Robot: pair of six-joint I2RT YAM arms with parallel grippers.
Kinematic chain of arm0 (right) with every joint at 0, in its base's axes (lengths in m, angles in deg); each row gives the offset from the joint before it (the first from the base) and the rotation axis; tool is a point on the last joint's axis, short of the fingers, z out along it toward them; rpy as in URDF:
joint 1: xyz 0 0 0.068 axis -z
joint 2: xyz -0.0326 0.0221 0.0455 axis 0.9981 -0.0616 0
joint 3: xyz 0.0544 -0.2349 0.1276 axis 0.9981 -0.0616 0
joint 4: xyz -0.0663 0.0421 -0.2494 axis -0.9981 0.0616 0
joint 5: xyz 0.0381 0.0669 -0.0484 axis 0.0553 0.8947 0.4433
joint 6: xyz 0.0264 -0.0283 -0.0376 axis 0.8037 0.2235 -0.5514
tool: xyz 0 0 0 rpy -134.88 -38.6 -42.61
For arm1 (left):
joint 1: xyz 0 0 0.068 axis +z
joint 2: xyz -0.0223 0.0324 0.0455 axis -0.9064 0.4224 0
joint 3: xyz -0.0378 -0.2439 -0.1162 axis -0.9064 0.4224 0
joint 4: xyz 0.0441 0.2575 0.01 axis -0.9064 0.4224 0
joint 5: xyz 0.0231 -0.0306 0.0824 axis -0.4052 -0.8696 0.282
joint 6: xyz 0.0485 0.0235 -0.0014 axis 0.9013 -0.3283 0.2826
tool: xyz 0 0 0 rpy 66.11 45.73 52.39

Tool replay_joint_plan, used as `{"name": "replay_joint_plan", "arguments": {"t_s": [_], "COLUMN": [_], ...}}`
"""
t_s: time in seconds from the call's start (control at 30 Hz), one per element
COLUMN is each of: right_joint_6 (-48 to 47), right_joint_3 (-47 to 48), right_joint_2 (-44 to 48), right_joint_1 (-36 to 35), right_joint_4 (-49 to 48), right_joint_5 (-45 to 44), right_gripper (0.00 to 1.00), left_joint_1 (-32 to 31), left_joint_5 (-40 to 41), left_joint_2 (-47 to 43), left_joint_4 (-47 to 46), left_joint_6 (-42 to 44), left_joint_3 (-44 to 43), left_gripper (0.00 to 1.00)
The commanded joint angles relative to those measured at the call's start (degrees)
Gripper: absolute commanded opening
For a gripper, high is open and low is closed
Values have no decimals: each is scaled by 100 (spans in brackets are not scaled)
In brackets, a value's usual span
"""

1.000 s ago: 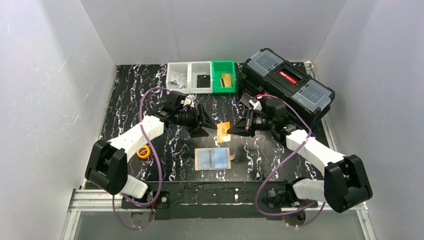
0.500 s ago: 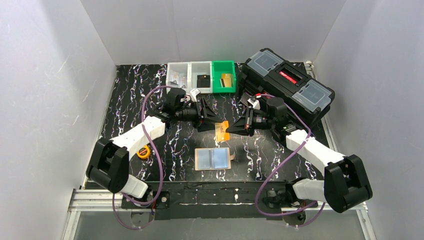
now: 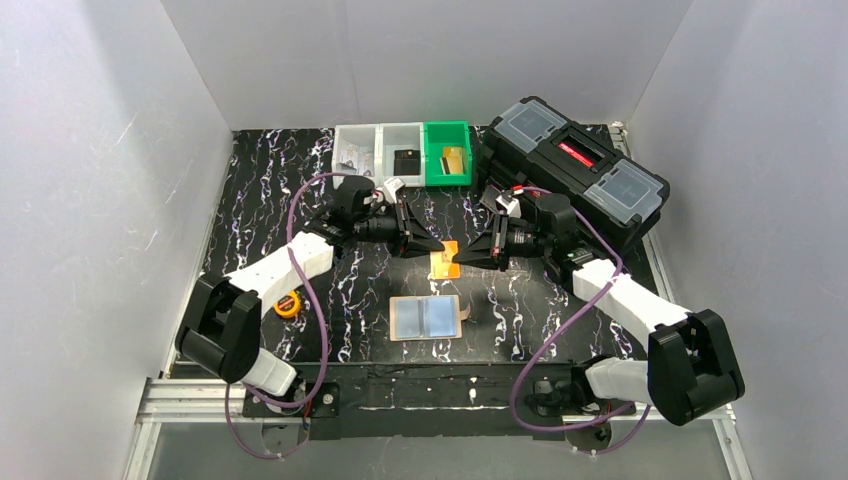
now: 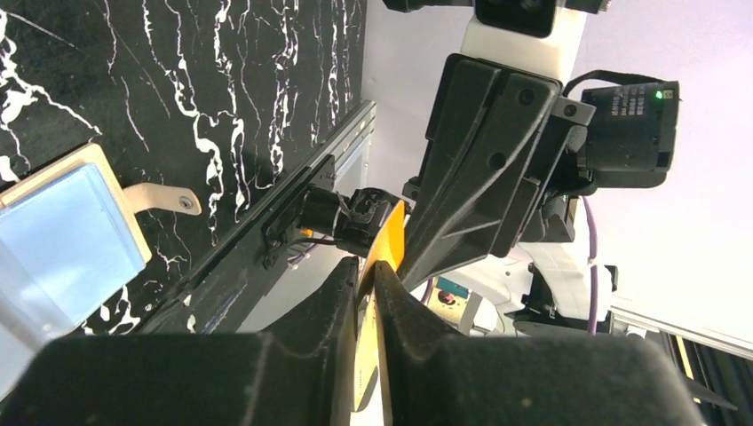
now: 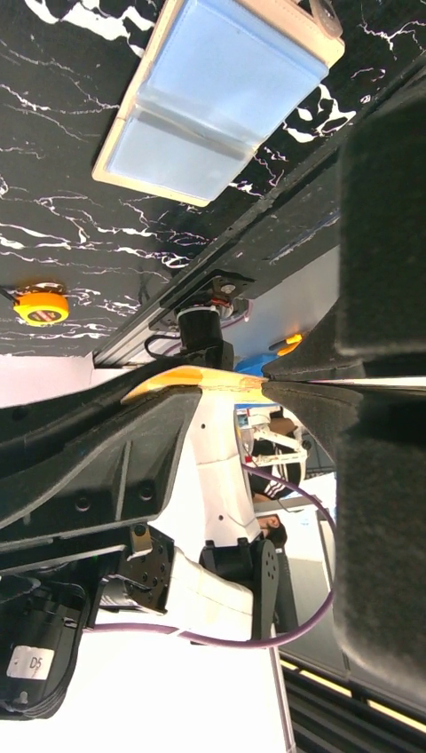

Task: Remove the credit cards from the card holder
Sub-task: Remove the credit card from the card holder, then place the credit card in the storage box.

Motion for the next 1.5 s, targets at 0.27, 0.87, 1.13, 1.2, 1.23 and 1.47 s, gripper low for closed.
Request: {"name": "replay_joint_plan", "arguments": {"t_s": [0.27,0.87,1.13,1.2,1.23,1.47], "right_joint_6": [-890,-2016,-2119,-2136,-2163,-2343], "right_joint_3": [500,785,827,835,831,895], "right_joint_2": [247,2635,3130,3184,3218,3189], "right_joint_1": [19,115,111,115,116,113], "right_joint_4": [1253,4828,5386,5462,5492,5642], "right_joint_5": [-487,-3510,-3652,-3648,-3649,-3701], "right_gripper": [66,98,98,98,98,98], "left_joint_1": [-146,205,484,541,562,715], "left_joint_5": [118,1438,1730,1803,1860,2229], "left_joint_2": [73,2541,4292,4748,4967,6079], "left_joint_4": [281,1768,2003,2178,2227,1896], "left_joint_6": [189,1865,2455,2626,2701,2792], "left_joint_3": [-315,-4053,-6266,-6962,-7270,-8488], "left_gripper": [0,0,0,0,0,0]}}
